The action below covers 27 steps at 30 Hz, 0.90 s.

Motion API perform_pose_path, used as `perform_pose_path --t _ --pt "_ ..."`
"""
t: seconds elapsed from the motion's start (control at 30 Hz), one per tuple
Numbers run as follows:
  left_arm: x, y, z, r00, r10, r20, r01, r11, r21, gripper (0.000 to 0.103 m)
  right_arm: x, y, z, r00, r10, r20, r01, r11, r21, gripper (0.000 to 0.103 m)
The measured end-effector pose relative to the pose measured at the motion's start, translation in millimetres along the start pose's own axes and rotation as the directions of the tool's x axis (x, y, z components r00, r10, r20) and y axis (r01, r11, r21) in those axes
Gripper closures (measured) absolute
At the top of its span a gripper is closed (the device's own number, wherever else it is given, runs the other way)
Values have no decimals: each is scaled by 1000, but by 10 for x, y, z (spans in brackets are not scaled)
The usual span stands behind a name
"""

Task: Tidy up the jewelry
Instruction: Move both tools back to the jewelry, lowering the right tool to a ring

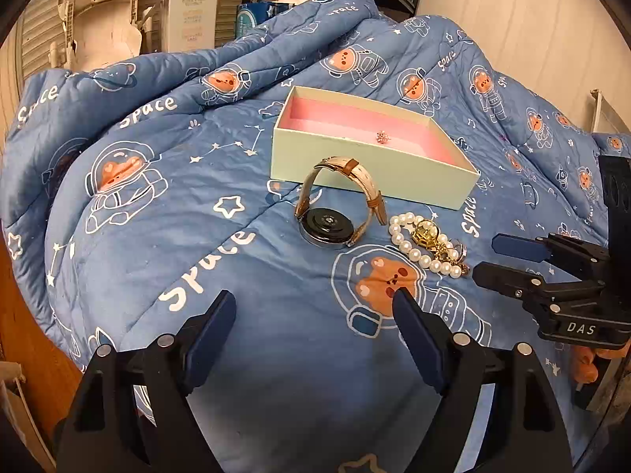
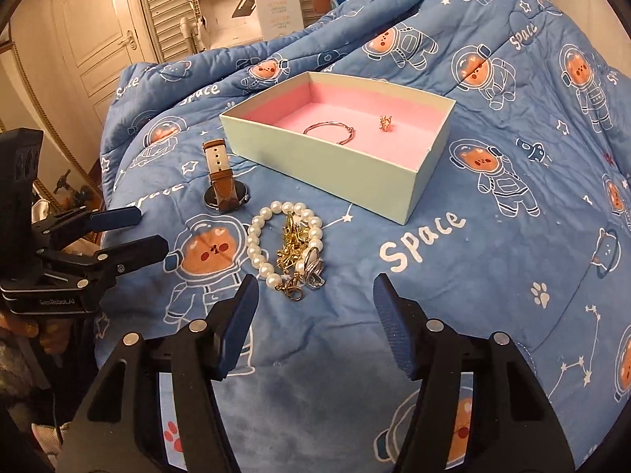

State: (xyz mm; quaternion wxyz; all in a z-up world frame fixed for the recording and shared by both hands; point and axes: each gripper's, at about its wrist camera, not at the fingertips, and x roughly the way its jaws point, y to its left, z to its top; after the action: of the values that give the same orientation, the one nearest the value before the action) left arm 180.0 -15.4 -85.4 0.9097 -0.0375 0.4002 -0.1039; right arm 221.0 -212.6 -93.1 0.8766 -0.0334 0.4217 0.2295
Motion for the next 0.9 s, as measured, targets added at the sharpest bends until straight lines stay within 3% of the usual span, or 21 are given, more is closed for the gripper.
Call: perform_pose_path --t 0.13,0.27,0.43,0.9 --pt "21 -21 -10 1000 -15 -6 15 1000 -8 35 48 -16 12 1000 3 -8 -3 1000 12 66" --pt "34 -42 -23 1000 -19 -14 19 1000 0 42 41 -35 25 1000 -12 0 12 1000 2 67" --pt "40 -48 -16 1000 -21 -19 21 1000 2 43 31 -53 12 998 -60 -9 59 996 -60 68" --pt "83 -66 -26 999 -21 -27 21 1000 14 43 285 22 14 999 -6 -41 -1 988 -155 68"
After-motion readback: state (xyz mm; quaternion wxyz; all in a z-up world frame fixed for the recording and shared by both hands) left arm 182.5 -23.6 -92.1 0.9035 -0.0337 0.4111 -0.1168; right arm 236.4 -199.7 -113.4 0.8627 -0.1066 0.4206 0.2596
